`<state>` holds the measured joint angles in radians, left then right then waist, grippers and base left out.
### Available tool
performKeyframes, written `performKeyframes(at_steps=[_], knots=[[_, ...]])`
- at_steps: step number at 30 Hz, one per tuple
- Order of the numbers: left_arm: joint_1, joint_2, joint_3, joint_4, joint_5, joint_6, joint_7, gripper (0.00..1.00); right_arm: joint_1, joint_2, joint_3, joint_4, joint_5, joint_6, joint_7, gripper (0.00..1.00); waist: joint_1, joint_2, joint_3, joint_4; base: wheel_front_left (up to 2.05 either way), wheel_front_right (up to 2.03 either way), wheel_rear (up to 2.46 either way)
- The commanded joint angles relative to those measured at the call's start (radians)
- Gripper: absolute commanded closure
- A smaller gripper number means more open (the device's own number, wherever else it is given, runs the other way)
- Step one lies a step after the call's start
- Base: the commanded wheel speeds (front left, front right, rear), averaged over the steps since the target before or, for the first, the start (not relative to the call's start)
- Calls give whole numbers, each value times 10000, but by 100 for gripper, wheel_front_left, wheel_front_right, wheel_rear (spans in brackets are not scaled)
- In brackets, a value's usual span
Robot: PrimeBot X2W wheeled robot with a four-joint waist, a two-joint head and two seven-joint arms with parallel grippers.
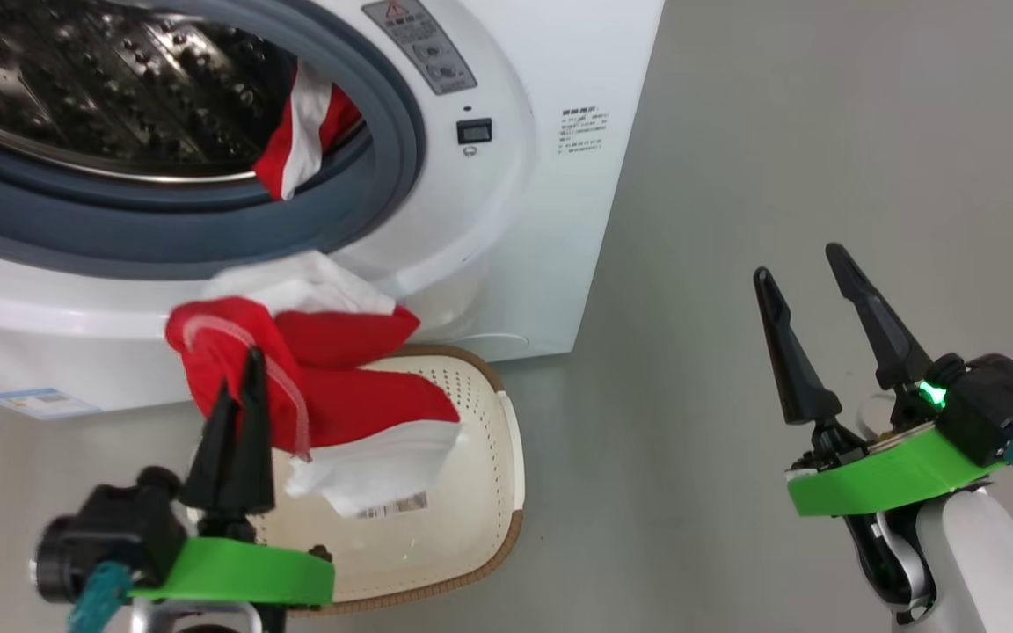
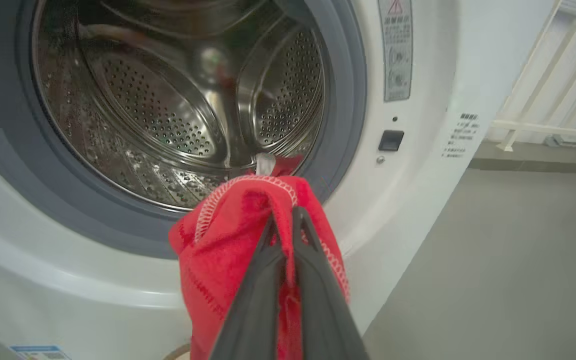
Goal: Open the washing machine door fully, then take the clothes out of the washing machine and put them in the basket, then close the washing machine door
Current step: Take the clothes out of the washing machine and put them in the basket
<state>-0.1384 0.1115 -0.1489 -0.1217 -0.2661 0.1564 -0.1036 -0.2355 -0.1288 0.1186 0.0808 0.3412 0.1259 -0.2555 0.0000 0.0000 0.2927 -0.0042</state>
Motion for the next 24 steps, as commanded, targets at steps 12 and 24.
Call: performKeyframes(at_steps=[12,24], knots=[[-1555,-303,188,3960,-918,-478,-532,100,-481,-175,213,-399,-48,48,-63,0,0,0,972,-93,0,0,0],[-3787,-566,314,9194,-2474,-1303,-617,100,-908,-171,283,-476,10,48,-63,0,0,0,1894,-331,0,0,0]])
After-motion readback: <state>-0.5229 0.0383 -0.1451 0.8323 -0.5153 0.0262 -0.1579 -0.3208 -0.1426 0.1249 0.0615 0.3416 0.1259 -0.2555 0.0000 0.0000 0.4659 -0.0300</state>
